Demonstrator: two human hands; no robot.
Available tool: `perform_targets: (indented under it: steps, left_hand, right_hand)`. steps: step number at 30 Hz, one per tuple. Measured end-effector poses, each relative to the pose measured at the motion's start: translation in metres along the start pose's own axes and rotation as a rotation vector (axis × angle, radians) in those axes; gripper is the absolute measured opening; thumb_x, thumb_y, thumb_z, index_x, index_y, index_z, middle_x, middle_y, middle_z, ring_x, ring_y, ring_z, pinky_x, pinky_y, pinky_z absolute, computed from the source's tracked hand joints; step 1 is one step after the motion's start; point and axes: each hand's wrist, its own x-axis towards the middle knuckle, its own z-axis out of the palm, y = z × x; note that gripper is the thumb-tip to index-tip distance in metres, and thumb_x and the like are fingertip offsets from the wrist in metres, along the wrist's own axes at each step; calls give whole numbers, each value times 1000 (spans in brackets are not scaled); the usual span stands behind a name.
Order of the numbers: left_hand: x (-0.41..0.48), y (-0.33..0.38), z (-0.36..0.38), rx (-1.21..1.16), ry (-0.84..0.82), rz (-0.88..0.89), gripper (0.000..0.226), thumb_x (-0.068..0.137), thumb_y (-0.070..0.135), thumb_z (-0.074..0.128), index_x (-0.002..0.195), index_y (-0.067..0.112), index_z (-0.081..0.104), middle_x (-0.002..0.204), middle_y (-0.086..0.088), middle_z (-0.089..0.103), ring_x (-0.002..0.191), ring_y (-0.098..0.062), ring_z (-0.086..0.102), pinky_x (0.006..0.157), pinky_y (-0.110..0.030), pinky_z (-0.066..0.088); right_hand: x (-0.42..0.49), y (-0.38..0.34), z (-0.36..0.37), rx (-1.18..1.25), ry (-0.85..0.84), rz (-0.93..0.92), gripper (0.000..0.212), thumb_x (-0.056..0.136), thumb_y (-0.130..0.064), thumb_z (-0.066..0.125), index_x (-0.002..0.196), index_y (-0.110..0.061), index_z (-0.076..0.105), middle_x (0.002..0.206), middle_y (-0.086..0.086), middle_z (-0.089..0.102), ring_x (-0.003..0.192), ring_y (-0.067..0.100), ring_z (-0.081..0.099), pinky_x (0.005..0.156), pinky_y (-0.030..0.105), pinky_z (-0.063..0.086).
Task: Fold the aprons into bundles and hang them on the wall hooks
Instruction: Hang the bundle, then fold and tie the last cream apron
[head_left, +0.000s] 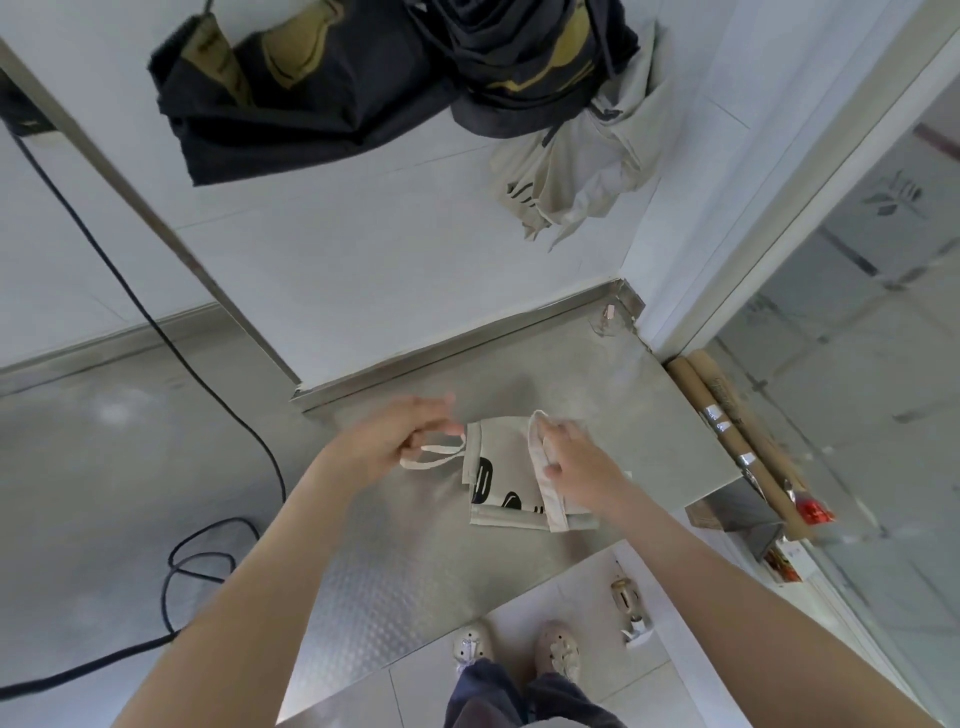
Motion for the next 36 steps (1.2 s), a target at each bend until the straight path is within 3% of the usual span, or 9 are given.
perform_targets:
  steps: [3,7,11,14,20,25,30,33,36]
  left_hand:
    - [3,-1,26,142,-122,17,8,95,6,53,95,0,59,68,5,69,49,-7,42,47,-16,33]
    - [-2,9,69,140,-211,49,20,96,0,51,81,8,60,92,-5,70,80,-13,64,85,-22,52]
    - [-2,19,101,116,-190,101,10,96,-2,50,94,8,53,98,0,68,66,-4,62,66,-14,53]
    - [-7,28,116,257,-167,243,23,92,2,54,113,10,49,109,1,65,64,-8,53,59,-17,44]
    - [-11,36,127,698,-179,473,35,82,5,62,114,10,49,80,15,47,66,2,46,49,-5,33]
    - [-11,31,129,620,-305,418,13,91,26,60,100,22,68,95,14,66,78,3,57,75,-14,44]
    - [0,26,118,654,-205,438,26,95,19,52,74,21,68,87,-3,68,66,-10,49,73,-29,42]
    - [2,26,113,604,-220,463,29,95,15,54,70,22,67,80,-10,65,63,-7,50,71,-25,42]
    - [4,27,111,655,-209,506,24,93,9,55,74,15,68,71,0,64,56,3,52,70,-25,44]
  right_hand:
    - [-12,1,-23,140,22,90,67,91,-5,42,150,-21,15,134,13,37,109,30,52,90,37,45]
    - [-32,10,-64,224,-36,209,77,87,1,44,152,-17,9,125,15,47,111,29,51,81,30,43]
    - [-52,11,-92,350,-35,230,64,86,7,41,145,-16,33,112,12,58,78,19,55,56,22,42]
    - [-70,-2,-110,586,37,106,37,90,1,46,123,-11,56,82,6,61,59,12,53,56,18,44]
    - [-83,-33,-138,865,172,-73,38,86,14,31,102,-6,60,78,8,64,66,17,64,72,33,56]
    - [-86,-47,-144,780,132,-147,45,82,14,30,92,-15,64,82,6,66,71,18,66,81,50,53]
    - [-78,-38,-135,778,213,-140,46,87,12,36,121,-13,55,102,8,62,73,13,57,72,29,48]
    - [-68,-19,-112,501,-37,-76,35,91,-7,51,122,-23,54,120,-6,55,107,13,53,93,28,42]
    - [-63,-11,-87,453,-168,-83,15,93,-14,55,100,-1,58,108,-21,63,110,12,55,100,33,41]
